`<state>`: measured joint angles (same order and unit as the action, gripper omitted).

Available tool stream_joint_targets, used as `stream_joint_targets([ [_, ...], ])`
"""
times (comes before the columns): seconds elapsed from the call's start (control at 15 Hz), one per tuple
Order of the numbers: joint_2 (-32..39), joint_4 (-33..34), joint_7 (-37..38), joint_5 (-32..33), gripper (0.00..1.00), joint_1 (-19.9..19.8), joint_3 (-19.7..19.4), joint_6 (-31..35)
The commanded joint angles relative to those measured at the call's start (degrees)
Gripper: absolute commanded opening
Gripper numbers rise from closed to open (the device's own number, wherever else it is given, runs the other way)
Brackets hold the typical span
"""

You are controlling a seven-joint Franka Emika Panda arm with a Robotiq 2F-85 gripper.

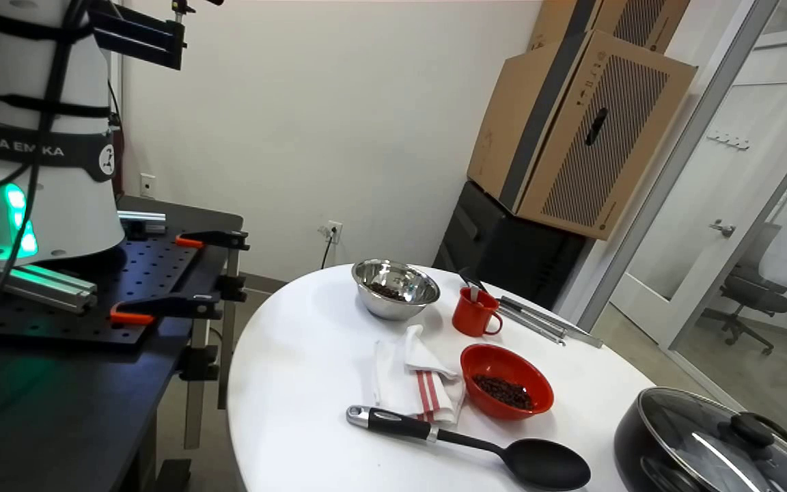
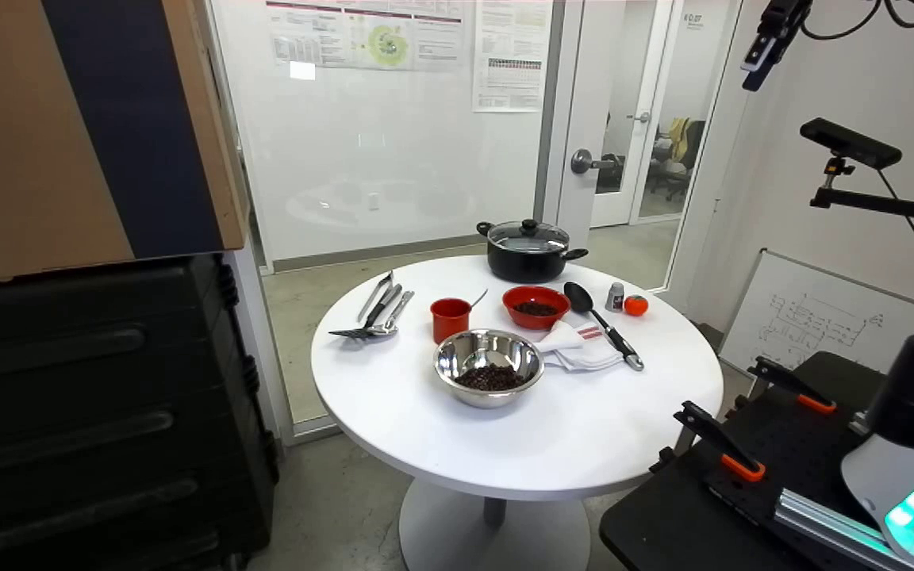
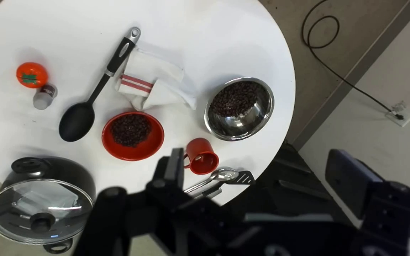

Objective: Take the spoon out of the spoon out of the red cup and put it next to the black spoon

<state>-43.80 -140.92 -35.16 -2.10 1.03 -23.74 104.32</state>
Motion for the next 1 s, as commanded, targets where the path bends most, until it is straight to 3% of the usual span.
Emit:
stream_joint_targets([
  [0.0, 1.24, -0.63, -0.82, -1.00, 1.00, -0.89, 1.49, 0.92],
  [0.33, 8.77, -1.30, -1.19, -1.51, 1.00, 1.15, 2.98, 6.84],
  [0.93, 31.27, 0.90, 3.86, -6.24, 1.00, 2.83, 10.13, 34.43],
])
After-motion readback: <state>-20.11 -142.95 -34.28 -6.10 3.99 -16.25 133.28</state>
